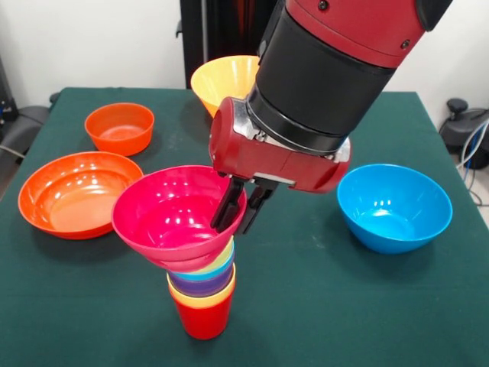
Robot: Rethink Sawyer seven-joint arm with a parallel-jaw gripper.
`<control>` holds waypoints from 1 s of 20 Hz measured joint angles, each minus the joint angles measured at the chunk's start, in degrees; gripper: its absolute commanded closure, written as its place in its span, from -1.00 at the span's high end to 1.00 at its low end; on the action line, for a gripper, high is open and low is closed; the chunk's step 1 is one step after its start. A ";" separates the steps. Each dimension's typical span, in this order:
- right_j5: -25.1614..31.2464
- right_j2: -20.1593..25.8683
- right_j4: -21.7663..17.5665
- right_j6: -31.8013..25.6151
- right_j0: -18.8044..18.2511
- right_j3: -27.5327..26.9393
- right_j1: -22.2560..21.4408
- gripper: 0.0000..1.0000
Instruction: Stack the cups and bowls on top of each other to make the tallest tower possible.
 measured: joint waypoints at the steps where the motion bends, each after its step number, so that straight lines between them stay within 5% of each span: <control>1: 0.00 0.00 0.00 0.00 0.04 0.05 0.03 -1.00; 20: -0.01 -0.47 0.01 0.00 1.12 0.18 0.25 -1.00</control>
